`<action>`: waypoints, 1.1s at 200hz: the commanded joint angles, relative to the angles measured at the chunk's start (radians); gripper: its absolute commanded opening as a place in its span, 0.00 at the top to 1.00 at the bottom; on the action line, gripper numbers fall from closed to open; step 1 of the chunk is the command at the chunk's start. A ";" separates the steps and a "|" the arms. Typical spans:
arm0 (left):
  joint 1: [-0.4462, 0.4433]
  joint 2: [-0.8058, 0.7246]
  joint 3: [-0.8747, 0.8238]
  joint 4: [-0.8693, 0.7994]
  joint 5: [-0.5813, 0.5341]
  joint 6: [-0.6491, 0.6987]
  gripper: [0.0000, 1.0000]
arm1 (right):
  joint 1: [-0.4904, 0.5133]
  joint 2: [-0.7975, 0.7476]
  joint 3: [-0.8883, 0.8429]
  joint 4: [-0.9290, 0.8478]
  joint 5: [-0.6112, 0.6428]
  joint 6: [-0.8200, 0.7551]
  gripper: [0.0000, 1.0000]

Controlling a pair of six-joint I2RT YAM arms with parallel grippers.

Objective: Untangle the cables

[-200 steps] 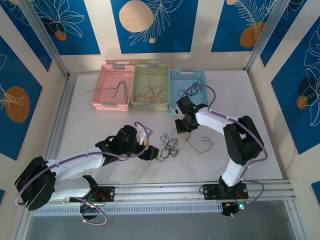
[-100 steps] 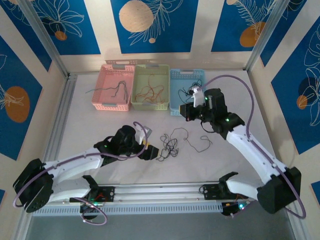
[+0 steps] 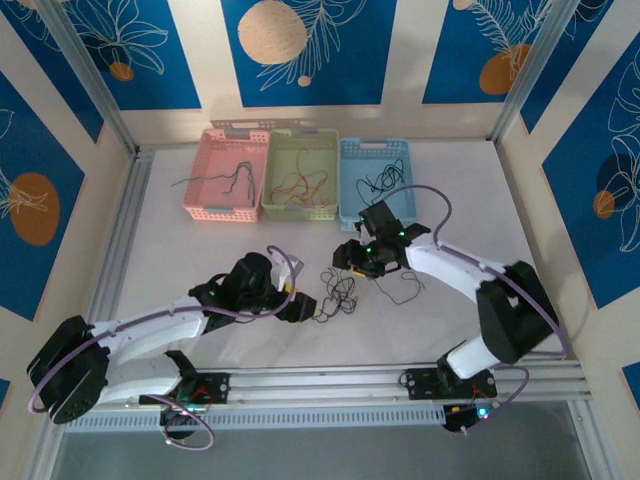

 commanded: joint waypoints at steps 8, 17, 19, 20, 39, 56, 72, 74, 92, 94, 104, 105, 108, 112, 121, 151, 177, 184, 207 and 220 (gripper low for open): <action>-0.008 -0.034 -0.024 -0.001 -0.011 0.015 0.18 | 0.001 0.078 0.033 0.026 0.014 0.045 0.49; -0.007 -0.034 -0.032 0.006 -0.011 0.010 0.18 | 0.002 0.100 0.053 0.031 -0.001 0.035 0.55; -0.007 -0.034 -0.032 0.008 -0.011 0.009 0.18 | 0.002 0.104 0.058 0.032 -0.003 0.032 0.57; -0.007 -0.034 -0.032 0.008 -0.010 0.009 0.18 | 0.002 0.105 0.061 0.032 -0.005 0.031 0.58; -0.008 -0.035 -0.035 0.009 -0.008 0.006 0.18 | 0.000 0.084 0.079 0.063 -0.034 0.014 0.82; -0.008 -0.042 -0.035 0.002 -0.011 0.008 0.18 | 0.005 -0.029 0.056 0.134 -0.059 -0.010 0.97; -0.007 -0.055 -0.040 0.002 -0.015 0.008 0.18 | 0.018 -0.160 0.030 0.195 -0.069 -0.080 1.00; -0.007 -0.056 -0.042 0.002 -0.015 0.007 0.18 | 0.019 -0.177 0.027 0.201 -0.071 -0.088 1.00; -0.008 -0.065 -0.045 0.015 -0.009 0.001 0.17 | 0.016 -0.303 0.003 0.236 -0.133 -0.148 1.00; -0.007 -0.065 -0.045 0.018 -0.007 0.001 0.16 | 0.012 -0.314 0.000 0.239 -0.143 -0.151 1.00; -0.007 -0.070 -0.047 0.031 0.007 -0.001 0.16 | 0.003 -0.367 -0.008 0.247 -0.180 -0.156 1.00; -0.007 -0.071 -0.046 0.031 0.008 -0.002 0.16 | 0.001 -0.372 -0.010 0.248 -0.182 -0.156 1.00; -0.007 -0.072 -0.047 0.034 0.013 -0.001 0.16 | -0.002 -0.385 -0.012 0.250 -0.195 -0.155 1.00; -0.007 -0.074 -0.046 0.037 0.017 0.000 0.15 | -0.007 -0.398 -0.012 0.252 -0.208 -0.152 1.00; -0.007 -0.079 -0.046 0.042 0.025 0.002 0.15 | -0.013 -0.424 -0.010 0.252 -0.233 -0.142 1.00; -0.007 -0.080 -0.041 0.046 0.048 0.018 0.15 | -0.015 -0.479 0.023 0.258 -0.261 -0.099 1.00; -0.007 -0.050 -0.034 0.085 0.078 0.018 0.14 | -0.018 -0.480 0.063 0.248 -0.245 -0.075 1.00; -0.007 -0.038 -0.032 0.102 0.082 0.017 0.14 | -0.018 -0.478 0.066 0.255 -0.245 -0.062 1.00; -0.007 0.030 -0.025 0.183 0.085 -0.001 0.13 | -0.018 -0.456 0.058 0.279 -0.231 -0.022 1.00; -0.007 0.086 -0.012 0.242 0.110 -0.028 0.12 | -0.018 -0.439 0.037 0.280 -0.187 0.024 1.00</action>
